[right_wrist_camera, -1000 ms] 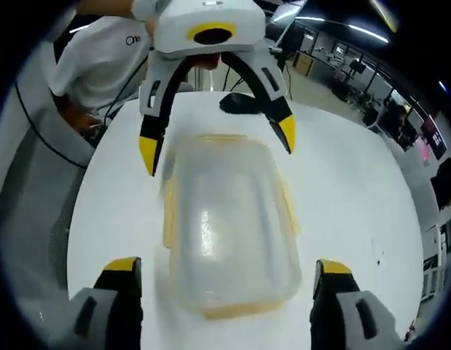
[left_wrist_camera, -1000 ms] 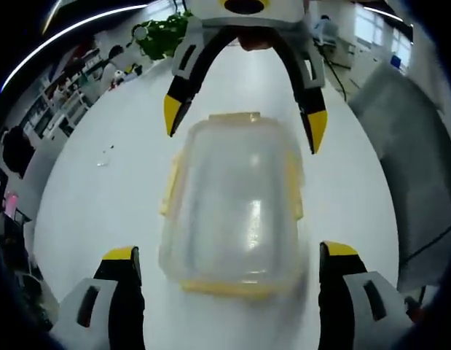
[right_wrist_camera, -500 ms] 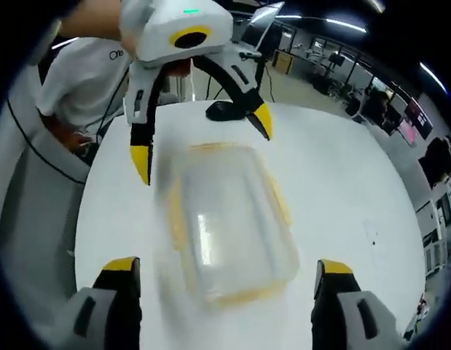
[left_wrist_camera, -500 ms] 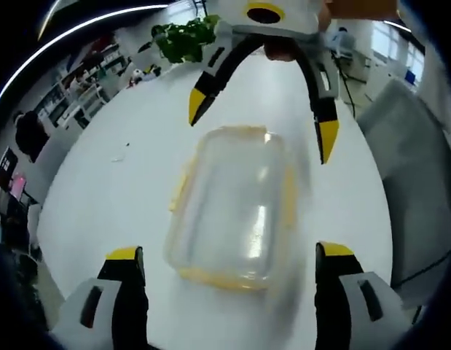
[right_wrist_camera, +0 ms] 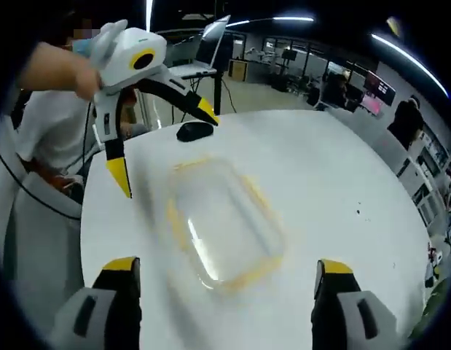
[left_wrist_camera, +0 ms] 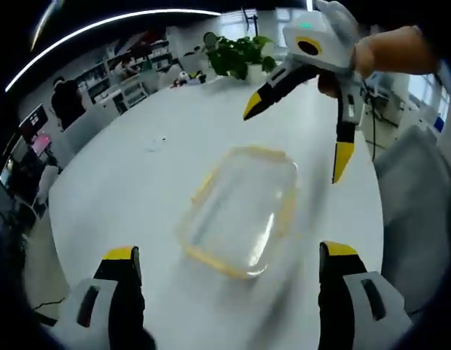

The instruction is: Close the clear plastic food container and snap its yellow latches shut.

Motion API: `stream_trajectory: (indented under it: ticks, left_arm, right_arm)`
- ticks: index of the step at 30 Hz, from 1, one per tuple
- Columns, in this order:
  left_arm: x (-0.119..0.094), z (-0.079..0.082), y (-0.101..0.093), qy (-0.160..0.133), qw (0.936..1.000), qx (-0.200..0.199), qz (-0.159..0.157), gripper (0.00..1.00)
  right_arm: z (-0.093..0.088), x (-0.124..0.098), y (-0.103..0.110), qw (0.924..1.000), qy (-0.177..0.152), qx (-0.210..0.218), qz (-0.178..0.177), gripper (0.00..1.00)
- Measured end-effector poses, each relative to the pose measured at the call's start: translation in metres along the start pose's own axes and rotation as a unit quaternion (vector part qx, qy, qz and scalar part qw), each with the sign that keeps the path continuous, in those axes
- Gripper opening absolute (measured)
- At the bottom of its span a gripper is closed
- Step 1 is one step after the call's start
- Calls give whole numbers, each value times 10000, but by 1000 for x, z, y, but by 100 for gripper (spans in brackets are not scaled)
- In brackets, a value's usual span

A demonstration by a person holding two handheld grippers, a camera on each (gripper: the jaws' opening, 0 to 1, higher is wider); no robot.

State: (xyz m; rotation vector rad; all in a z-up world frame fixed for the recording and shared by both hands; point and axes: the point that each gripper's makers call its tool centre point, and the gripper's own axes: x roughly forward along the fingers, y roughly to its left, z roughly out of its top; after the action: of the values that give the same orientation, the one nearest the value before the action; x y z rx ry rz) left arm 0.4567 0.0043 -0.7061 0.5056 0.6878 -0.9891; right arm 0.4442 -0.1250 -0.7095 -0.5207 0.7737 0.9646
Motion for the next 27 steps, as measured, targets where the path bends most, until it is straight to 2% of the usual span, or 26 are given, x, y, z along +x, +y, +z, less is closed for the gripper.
stream_trajectory:
  ticks: [2, 7, 11, 21, 27]
  left_arm:
    - [-5, 0, -9, -85, 10000, -29, -1, 99]
    - [-15, -8, -28, -63, 10000, -75, 13, 99]
    - [-23, -12, -39, -136, 9997, -142, 125, 99]
    - [-50, -17, -73, -340, 9988, -241, 248, 99]
    - [-67, -24, -87, -436, 9978, -333, 381, 99]
  right_arm:
    - [-3, -3, 7, 10000, -79, 49, 29, 99]
    - [-10, -14, 20, 9998, -191, 85, -58, 99]
    - [-11, -27, 27, 9982, -472, 284, -217, 99]
    - [-39, -56, 55, 9961, -630, 519, -339, 99]
    - [-43, -73, 71, 9946, -781, 556, -402, 99]
